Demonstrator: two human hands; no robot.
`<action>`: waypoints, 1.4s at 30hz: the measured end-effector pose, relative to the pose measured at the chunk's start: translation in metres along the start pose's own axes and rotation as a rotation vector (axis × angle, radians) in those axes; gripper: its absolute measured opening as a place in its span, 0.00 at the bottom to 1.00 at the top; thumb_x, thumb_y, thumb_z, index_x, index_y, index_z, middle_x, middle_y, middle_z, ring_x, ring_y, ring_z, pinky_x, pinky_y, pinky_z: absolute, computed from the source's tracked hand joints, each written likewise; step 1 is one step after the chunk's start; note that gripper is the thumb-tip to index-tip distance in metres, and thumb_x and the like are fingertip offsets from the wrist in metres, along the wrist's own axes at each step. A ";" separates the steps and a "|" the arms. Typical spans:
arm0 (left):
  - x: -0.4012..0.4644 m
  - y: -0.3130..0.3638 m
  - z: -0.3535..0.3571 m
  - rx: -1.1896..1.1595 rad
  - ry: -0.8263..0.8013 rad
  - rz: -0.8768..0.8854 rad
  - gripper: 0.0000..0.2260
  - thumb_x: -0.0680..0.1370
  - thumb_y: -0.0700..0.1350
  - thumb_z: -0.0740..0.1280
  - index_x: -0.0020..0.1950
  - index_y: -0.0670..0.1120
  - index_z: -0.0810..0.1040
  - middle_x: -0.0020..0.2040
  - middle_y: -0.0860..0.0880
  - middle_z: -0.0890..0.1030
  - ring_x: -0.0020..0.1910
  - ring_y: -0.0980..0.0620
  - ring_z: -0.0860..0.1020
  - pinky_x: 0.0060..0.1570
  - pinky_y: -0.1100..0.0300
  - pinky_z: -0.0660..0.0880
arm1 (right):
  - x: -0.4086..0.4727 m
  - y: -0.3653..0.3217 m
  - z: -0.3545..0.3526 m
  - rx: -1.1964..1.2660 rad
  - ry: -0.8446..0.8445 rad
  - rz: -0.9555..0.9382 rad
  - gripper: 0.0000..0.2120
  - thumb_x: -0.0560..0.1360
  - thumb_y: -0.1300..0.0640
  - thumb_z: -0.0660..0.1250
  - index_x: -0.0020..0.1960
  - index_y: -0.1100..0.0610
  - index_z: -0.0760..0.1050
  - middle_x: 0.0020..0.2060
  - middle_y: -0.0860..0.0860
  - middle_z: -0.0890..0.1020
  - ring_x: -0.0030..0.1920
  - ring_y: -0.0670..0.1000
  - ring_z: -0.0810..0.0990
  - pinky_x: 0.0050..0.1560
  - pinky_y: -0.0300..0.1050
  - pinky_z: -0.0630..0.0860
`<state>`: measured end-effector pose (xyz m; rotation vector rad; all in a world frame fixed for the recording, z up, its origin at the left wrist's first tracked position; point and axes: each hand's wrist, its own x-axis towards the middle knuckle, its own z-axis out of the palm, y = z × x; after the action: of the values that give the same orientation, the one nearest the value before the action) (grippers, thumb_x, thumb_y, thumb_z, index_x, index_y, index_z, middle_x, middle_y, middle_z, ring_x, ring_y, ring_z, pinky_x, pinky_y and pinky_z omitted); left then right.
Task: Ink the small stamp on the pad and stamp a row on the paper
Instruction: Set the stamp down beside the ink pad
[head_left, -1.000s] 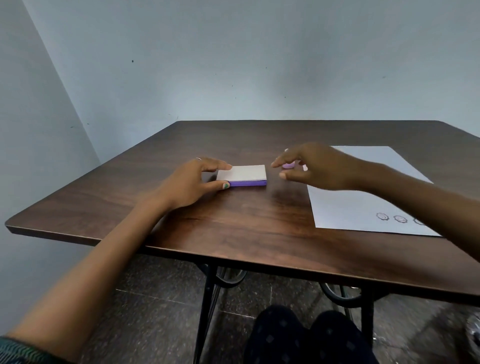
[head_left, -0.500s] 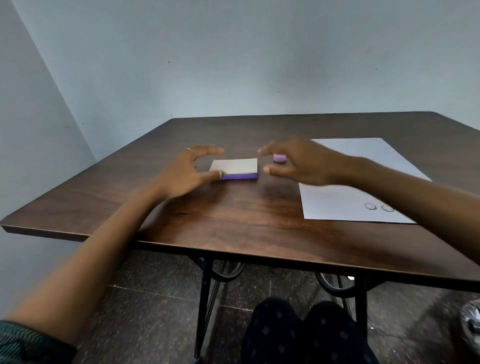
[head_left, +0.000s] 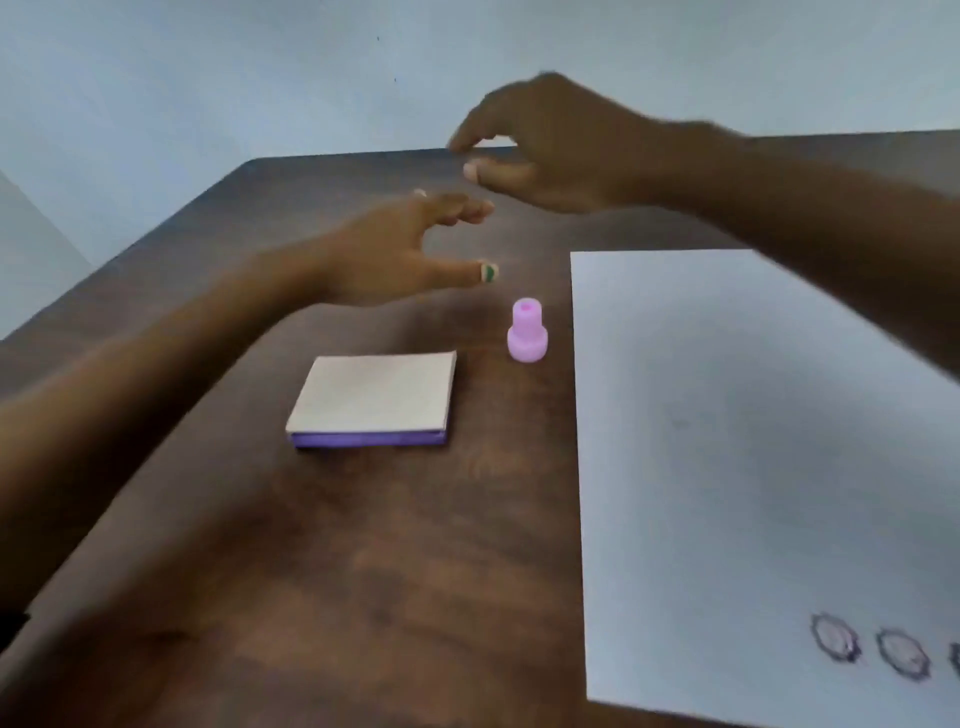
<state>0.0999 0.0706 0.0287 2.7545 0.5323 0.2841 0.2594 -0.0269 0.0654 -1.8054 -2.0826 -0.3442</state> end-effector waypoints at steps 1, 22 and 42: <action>0.004 -0.001 0.002 0.014 -0.017 -0.015 0.30 0.74 0.59 0.66 0.73 0.52 0.64 0.72 0.52 0.68 0.68 0.56 0.66 0.62 0.64 0.58 | 0.002 0.005 0.002 0.012 -0.011 0.030 0.18 0.78 0.55 0.57 0.64 0.60 0.74 0.64 0.56 0.77 0.64 0.55 0.73 0.63 0.43 0.64; -0.098 0.122 -0.011 -0.131 0.145 -0.457 0.25 0.75 0.55 0.65 0.69 0.48 0.67 0.69 0.50 0.72 0.70 0.51 0.67 0.72 0.54 0.36 | -0.141 -0.028 -0.102 0.209 -0.526 0.815 0.32 0.72 0.44 0.66 0.72 0.53 0.61 0.75 0.54 0.60 0.74 0.57 0.58 0.71 0.56 0.58; -0.037 0.093 0.004 -0.055 -0.060 -0.360 0.10 0.72 0.54 0.69 0.51 0.53 0.80 0.51 0.54 0.84 0.54 0.53 0.78 0.71 0.43 0.38 | -0.171 -0.057 -0.055 0.235 -0.748 0.939 0.56 0.63 0.33 0.69 0.76 0.52 0.37 0.76 0.55 0.36 0.76 0.58 0.35 0.74 0.58 0.40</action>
<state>0.0979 -0.0270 0.0522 2.5427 0.9697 0.1271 0.2289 -0.2124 0.0457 -2.7140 -1.2430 0.8896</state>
